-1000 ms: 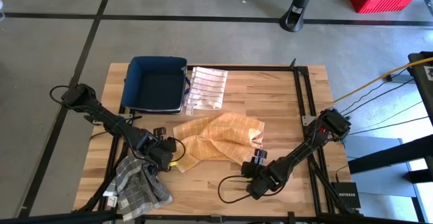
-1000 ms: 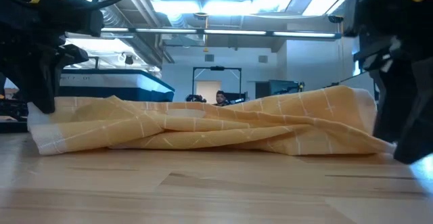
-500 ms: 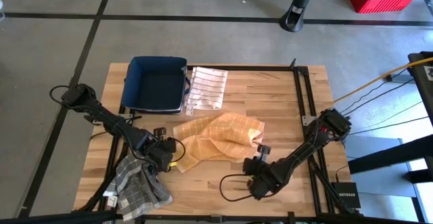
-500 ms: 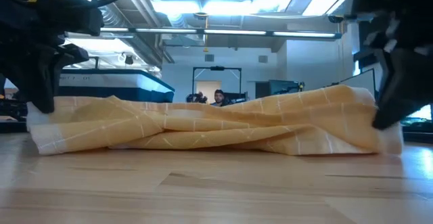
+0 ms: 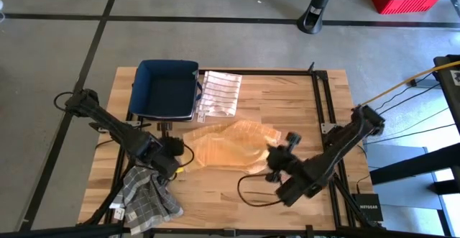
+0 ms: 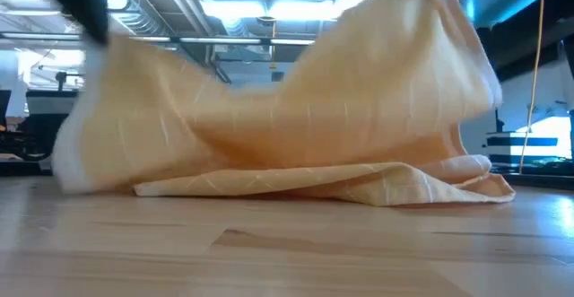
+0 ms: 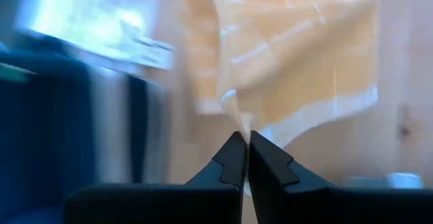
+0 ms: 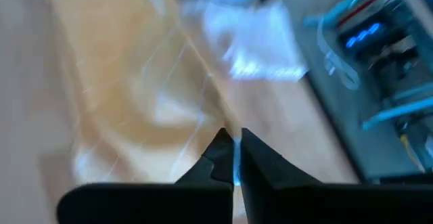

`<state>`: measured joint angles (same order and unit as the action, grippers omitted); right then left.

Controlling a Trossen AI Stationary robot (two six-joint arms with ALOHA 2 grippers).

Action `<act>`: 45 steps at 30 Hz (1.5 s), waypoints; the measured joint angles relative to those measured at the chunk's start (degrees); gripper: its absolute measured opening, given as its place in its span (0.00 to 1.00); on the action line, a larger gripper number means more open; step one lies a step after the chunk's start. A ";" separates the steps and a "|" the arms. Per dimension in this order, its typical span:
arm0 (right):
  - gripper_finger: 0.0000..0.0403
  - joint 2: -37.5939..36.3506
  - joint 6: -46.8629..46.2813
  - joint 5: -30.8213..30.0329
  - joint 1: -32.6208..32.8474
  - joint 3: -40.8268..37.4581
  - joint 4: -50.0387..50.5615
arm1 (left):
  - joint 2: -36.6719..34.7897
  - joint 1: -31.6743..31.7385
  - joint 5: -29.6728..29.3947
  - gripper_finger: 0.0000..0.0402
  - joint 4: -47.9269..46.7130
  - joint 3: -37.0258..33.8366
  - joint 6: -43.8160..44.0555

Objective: Fold towel
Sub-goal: Fold the orange towel

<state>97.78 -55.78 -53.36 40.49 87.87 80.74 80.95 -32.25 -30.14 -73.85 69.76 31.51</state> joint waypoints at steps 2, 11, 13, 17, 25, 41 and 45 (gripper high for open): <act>0.03 -3.39 0.00 -4.83 0.00 1.32 1.57 | -0.07 0.07 -4.43 0.01 -4.85 5.01 -1.21; 0.03 -19.18 7.53 -18.83 -3.19 3.05 1.56 | -0.07 3.19 -25.86 0.01 -10.80 23.47 -14.35; 0.03 -21.81 11.89 -19.67 -4.66 3.06 -0.28 | -0.07 4.15 -31.22 0.01 -10.75 26.63 -17.85; 0.02 -26.12 23.76 -21.44 -7.59 3.06 -6.95 | -0.07 5.96 -41.73 0.01 -9.63 32.19 -24.74; 0.02 -33.34 60.15 -23.75 -14.64 3.05 -32.71 | -0.08 11.63 -52.78 0.01 0.65 40.89 -46.39; 0.02 -36.48 126.62 -14.52 -21.07 3.56 -84.17 | -0.17 17.09 -44.93 0.01 46.88 49.31 -95.55; 0.02 -35.33 126.75 -15.82 -21.02 8.06 -83.90 | -0.20 16.83 -39.81 0.01 55.45 50.04 -98.38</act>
<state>62.45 70.97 -69.18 19.47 95.93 -3.16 80.75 -15.42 -69.95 -18.39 119.80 -66.87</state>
